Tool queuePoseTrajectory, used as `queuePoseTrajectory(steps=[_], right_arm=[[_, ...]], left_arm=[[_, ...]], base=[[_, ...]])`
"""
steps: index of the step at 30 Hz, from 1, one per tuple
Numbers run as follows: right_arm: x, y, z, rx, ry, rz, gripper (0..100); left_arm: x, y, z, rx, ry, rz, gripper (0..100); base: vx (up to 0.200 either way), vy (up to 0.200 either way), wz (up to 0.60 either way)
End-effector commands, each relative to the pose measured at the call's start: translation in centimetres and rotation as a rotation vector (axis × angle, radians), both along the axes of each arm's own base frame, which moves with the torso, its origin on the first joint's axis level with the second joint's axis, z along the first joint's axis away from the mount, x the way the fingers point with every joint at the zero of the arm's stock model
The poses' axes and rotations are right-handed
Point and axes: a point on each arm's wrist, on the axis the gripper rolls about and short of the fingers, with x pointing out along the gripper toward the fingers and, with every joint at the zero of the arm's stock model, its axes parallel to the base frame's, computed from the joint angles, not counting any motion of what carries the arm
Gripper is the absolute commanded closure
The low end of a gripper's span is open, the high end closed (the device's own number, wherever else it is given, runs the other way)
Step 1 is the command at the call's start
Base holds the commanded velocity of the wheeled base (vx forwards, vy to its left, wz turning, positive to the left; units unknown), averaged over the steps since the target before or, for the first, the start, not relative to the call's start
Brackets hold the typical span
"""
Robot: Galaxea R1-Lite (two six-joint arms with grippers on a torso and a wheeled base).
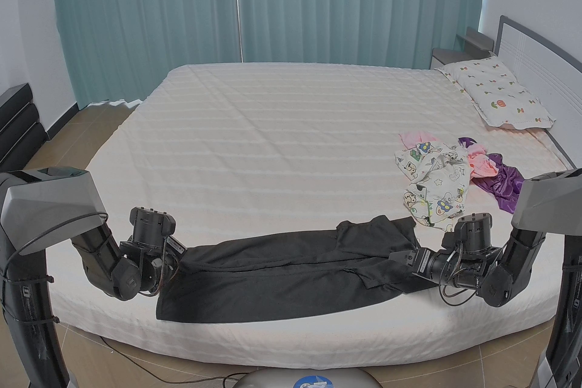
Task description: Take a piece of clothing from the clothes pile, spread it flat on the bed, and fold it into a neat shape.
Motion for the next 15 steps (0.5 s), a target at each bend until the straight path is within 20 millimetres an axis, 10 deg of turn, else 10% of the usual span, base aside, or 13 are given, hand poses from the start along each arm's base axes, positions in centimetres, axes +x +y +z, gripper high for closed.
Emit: queuePoseTrajectory(steps=[1, 15], right_arm=[[0.0, 0.1, -0.2, -0.002, 0.006, 0.003, 0], [0.0, 0.2, -0.5, -0.003, 0.011, 0.006, 0]], left_arm=[[0.0, 0.6, 0.4, -0.021, -0.005, -0.002, 0], [1.5, 1.6, -1.9, -0.041, 0.037, -0.001, 0]], base=[[0.0, 0.0, 0.0], [0.0, 0.0, 0.0]])
